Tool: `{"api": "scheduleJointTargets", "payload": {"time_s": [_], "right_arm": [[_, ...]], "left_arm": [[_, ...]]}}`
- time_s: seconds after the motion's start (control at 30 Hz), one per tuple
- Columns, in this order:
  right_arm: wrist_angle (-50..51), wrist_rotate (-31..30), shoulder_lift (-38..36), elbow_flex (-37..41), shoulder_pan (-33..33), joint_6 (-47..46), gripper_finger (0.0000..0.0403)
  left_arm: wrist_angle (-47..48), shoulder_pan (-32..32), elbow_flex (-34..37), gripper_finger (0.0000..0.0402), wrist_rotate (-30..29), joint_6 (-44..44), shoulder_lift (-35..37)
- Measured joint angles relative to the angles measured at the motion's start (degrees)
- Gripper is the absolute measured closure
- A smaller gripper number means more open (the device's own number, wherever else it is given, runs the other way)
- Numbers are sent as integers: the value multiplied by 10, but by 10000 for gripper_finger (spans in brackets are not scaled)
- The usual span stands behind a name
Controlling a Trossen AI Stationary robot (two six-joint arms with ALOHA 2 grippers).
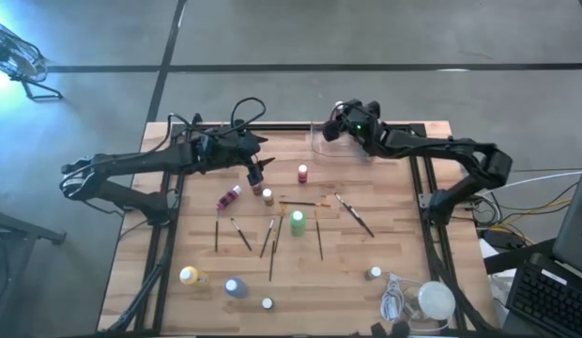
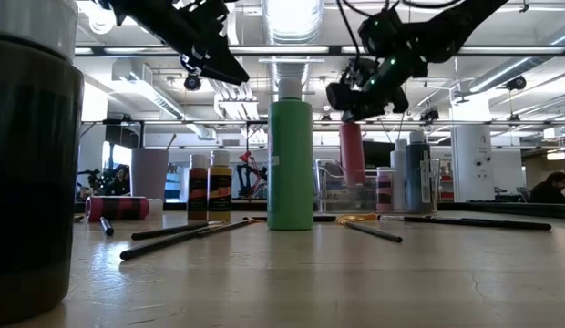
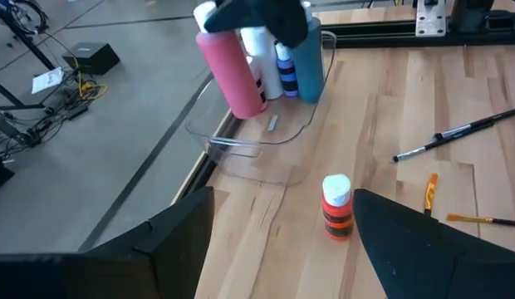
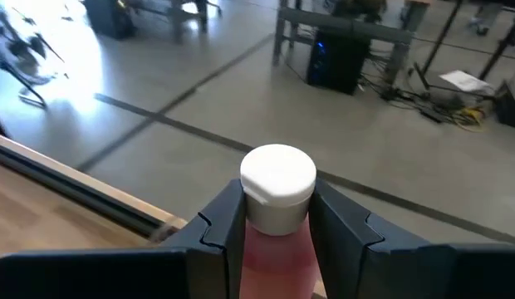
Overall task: Pick & Place Paint Supplies
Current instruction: Put the pink paint bottle into the transparent bin
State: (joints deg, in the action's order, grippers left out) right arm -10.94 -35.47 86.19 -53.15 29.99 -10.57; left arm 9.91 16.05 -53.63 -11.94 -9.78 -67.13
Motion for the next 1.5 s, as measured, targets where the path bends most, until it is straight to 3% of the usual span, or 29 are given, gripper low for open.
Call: {"api": "scheduleJointTargets", "payload": {"time_s": [1.17, 1.5], "right_arm": [[-19, -23, 84, 4, 31, 0, 299], [-16, -40, 84, 5, 31, 0, 244]], "left_arm": [[-1, 0, 0, 113, 0, -1, 0], [-1, 0, 0, 113, 0, -1, 0]]}}
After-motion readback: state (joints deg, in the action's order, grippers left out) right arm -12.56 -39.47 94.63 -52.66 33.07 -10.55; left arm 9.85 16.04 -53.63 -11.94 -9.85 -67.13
